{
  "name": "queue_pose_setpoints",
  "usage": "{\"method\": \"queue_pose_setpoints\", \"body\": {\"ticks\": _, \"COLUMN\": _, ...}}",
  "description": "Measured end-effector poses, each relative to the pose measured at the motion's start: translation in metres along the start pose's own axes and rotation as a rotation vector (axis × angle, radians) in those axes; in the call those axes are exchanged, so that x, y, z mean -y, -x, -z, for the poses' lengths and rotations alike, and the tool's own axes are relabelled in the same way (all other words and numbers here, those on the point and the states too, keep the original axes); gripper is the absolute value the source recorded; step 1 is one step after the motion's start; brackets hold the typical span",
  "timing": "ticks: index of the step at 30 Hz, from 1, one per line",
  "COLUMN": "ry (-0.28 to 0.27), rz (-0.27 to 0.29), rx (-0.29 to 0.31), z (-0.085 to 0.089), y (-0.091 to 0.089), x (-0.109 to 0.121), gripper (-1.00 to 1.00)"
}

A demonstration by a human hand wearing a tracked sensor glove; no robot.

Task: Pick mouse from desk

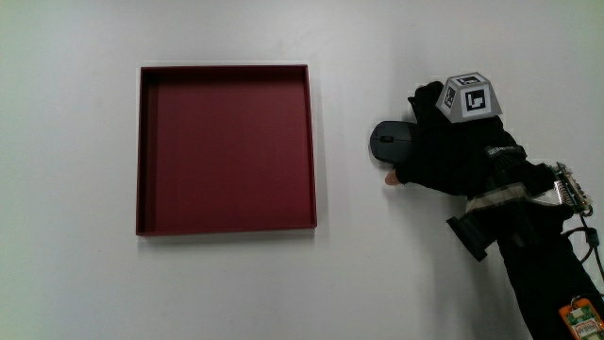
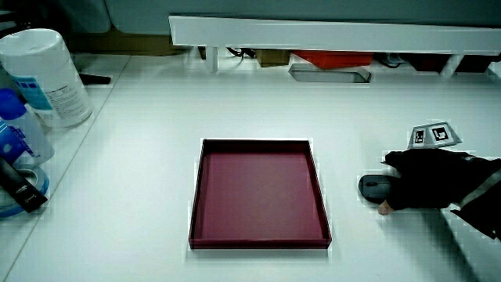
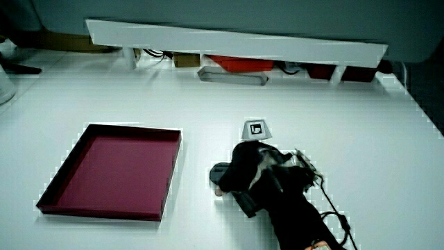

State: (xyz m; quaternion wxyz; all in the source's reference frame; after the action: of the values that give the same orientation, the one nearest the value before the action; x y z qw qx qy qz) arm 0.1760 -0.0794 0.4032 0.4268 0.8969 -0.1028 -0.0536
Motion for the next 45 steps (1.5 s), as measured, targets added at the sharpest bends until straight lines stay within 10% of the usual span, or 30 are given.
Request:
{"method": "queue_pose_setpoints", "body": {"ticks": 22, "ry": 0.181, "rz": 0.035, "rx": -0.009, "z": 0.025, "y": -0.003, "x": -0.067, "gripper": 0.00}}
{"method": "queue_pose_setpoints", "body": {"ticks": 45, "ry": 0.085, "rz": 0.056, "rx": 0.041, "z": 0.015, "y": 0.006, "x": -0.067, "gripper": 0.96}}
